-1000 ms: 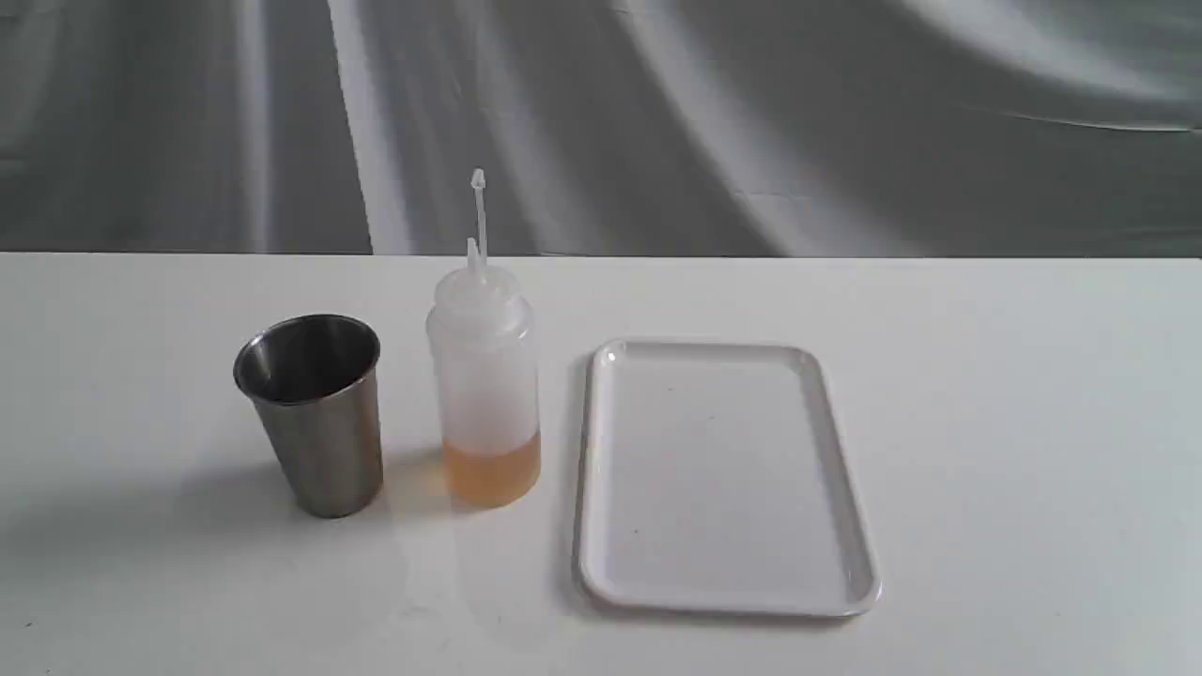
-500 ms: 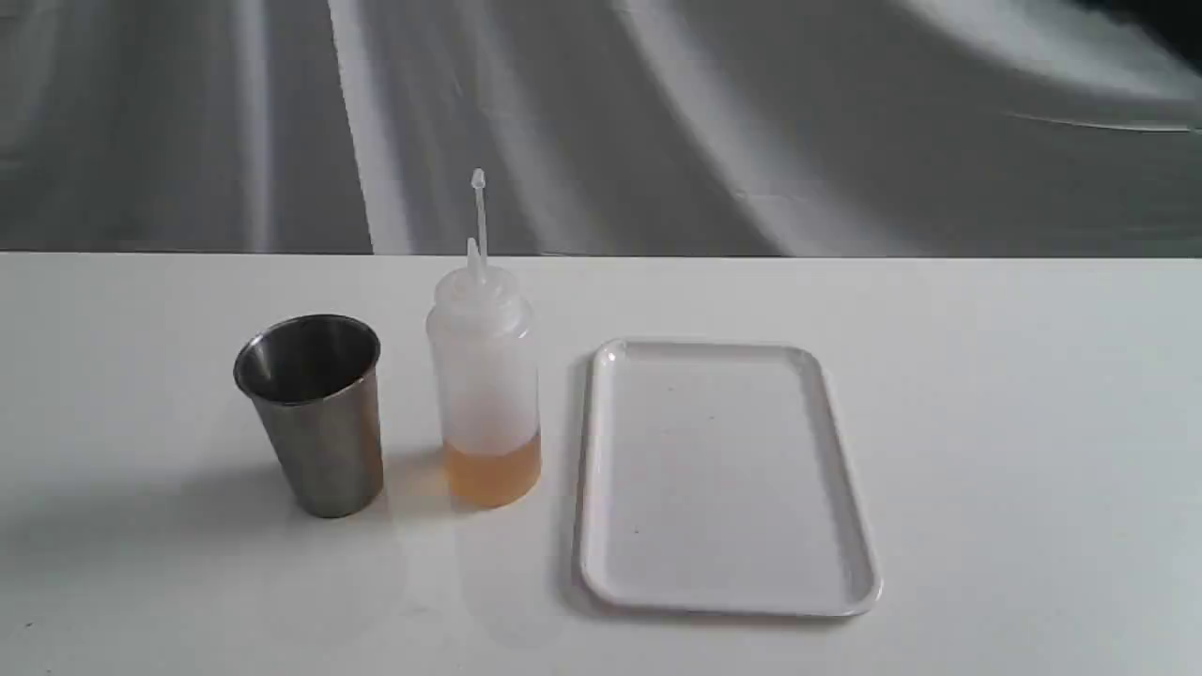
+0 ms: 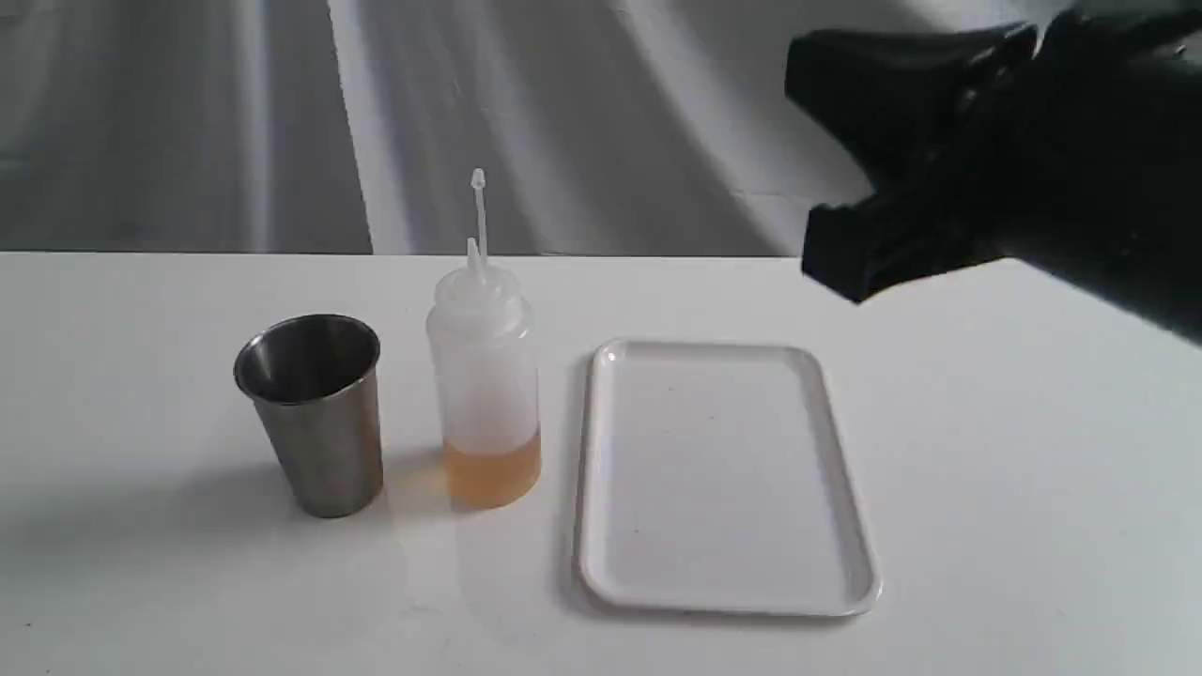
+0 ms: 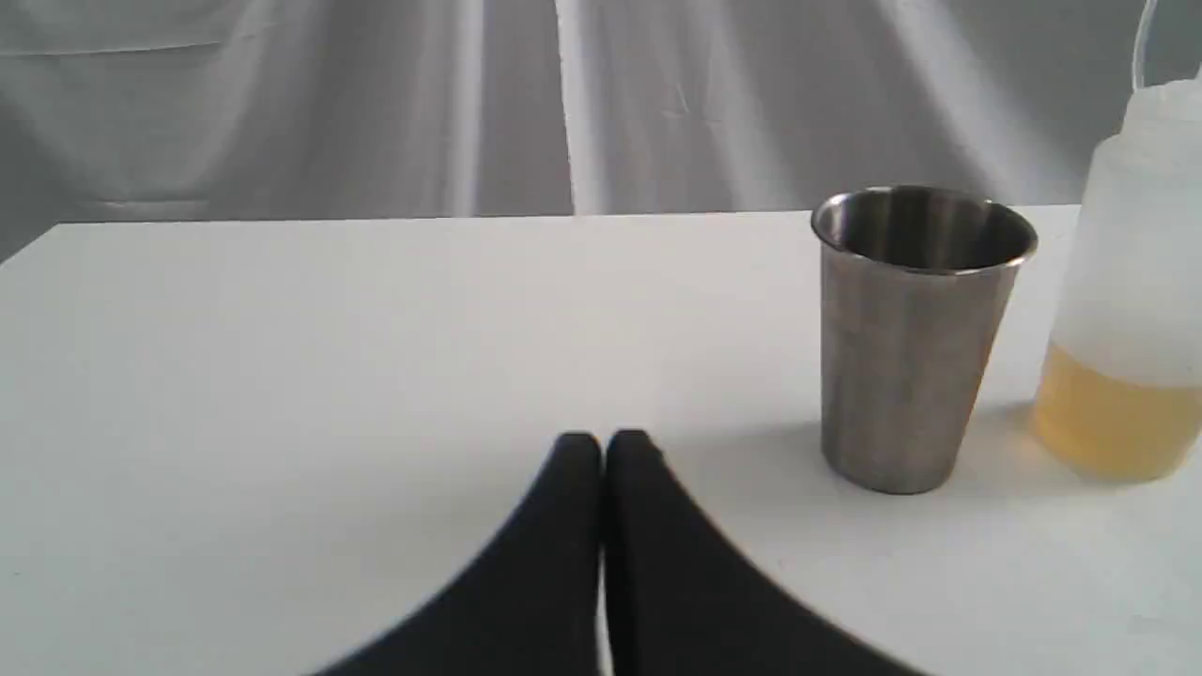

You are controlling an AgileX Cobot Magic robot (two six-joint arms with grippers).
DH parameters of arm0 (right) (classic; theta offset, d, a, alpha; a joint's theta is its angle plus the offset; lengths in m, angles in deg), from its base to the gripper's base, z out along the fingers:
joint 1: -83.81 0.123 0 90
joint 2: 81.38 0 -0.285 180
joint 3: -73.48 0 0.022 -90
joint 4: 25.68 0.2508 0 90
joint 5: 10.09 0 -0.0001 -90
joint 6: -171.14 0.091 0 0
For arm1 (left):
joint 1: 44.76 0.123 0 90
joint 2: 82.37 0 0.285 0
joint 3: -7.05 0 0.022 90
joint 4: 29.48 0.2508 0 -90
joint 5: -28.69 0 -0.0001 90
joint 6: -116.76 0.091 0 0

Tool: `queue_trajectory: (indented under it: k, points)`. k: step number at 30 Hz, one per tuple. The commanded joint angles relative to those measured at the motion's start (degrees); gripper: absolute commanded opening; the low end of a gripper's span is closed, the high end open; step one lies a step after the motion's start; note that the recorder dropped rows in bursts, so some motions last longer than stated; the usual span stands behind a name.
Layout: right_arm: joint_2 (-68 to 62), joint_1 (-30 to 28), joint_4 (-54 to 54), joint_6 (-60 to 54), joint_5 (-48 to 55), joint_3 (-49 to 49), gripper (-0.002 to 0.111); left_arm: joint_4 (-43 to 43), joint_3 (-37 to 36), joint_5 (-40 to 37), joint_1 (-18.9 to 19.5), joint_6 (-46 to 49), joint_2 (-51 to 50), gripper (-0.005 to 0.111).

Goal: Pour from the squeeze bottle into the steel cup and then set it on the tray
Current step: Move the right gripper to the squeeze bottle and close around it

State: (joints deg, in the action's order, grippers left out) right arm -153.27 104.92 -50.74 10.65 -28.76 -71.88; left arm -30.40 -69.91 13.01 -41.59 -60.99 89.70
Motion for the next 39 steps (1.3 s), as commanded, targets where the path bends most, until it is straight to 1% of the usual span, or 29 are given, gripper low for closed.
queue_trajectory:
  k: [1,4,10,14,17,21,23,28,32,34,37,39]
  points:
    - [-2.5,0.2,3.0,0.0,-5.9,2.8,0.000,0.0,-0.3,0.4,-0.5,-0.1,0.1,0.000]
    - [-5.9,0.2,5.9,0.0,-9.7,4.0,0.000,0.0,-0.3,0.4,-0.5,-0.1,0.1,0.000]
    - [-13.0,0.7,7.1,0.0,-10.7,4.1,0.000,0.0,-0.3,0.4,-0.5,-0.1,0.1,0.000]
    - [-18.5,3.5,7.7,-0.5,-14.1,4.1,0.000,0.0,-0.3,0.4,-0.5,-0.3,0.1,0.000]
    - [-21.8,6.4,7.7,-4.0,-17.5,4.1,0.000,0.0,-0.3,0.4,-0.5,-0.3,0.1,0.000]
    - [-25.6,10.0,15.5,-10.1,-18.9,4.1,0.000,0.0,-0.3,0.4,-0.5,-0.3,0.1,0.000]
    - [-27.5,11.7,17.5,-12.1,-19.9,4.1,0.000,0.0,-0.3,0.4,-0.5,-0.2,0.1,0.000]
    - [-33.1,13.5,17.6,-14.9,-27.1,4.1,0.000,0.0,-0.3,0.4,-0.5,-0.2,0.1,0.000]
    - [-37.0,13.6,13.3,-16.5,-32.4,4.1,0.002,0.0,-0.3,0.4,-0.5,-0.2,0.1,0.000]
    - [-38.7,13.6,13.4,-16.5,-33.8,4.1,0.011,0.0,-0.3,0.4,-0.5,-0.2,0.1,0.000]
    - [-40.0,13.6,15.5,-16.5,-33.8,4.1,0.036,0.0,-0.3,0.4,-0.5,-0.3,0.1,0.000]
    - [-40.3,13.6,17.4,-16.5,-33.8,4.1,0.062,0.0,-0.3,0.4,-0.5,-0.3,0.1,0.000]
